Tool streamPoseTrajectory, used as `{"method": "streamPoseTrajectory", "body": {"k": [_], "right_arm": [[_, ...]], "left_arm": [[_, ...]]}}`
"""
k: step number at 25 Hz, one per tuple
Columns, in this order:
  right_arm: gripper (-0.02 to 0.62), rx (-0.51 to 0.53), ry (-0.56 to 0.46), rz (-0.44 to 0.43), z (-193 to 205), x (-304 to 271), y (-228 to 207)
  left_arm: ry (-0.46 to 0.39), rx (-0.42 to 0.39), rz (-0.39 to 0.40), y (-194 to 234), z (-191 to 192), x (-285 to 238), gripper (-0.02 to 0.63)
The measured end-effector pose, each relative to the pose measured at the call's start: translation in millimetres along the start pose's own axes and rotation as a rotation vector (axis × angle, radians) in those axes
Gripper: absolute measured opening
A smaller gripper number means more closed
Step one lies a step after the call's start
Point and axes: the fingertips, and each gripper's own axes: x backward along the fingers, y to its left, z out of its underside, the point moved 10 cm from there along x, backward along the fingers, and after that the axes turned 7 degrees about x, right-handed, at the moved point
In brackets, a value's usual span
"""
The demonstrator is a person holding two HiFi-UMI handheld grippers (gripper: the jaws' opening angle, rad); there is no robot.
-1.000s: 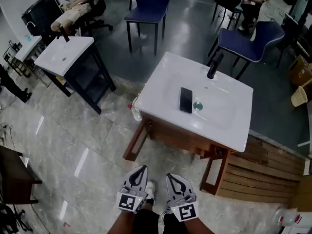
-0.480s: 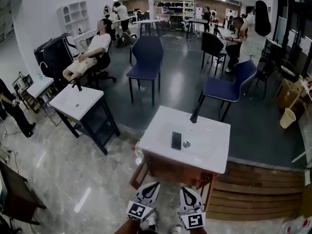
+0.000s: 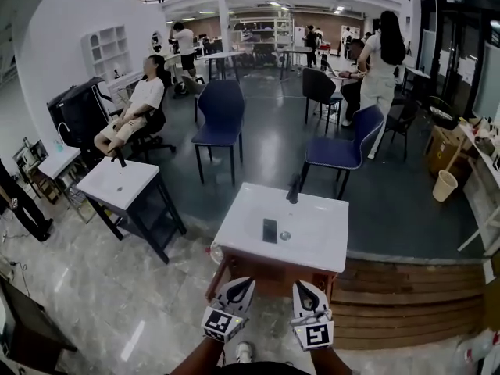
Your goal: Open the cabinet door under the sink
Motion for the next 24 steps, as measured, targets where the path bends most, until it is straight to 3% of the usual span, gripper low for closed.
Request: {"method": "streamPoseTrajectory", "body": {"k": [11,24], "right_arm": [[0.023,0.030,-0.004,0.007,-3.2,3.5,-7.1],[0.023,0.022,-0.012,-0.006,-2.5,-14.4,-1.4]], "left_arm": [[-0.030,-0.015,0.048,-19.8,-7.0,-24.7,0.023],[-0.020,-0.017,0.025,-9.0,-3.6,-19.4,0.023]]}}
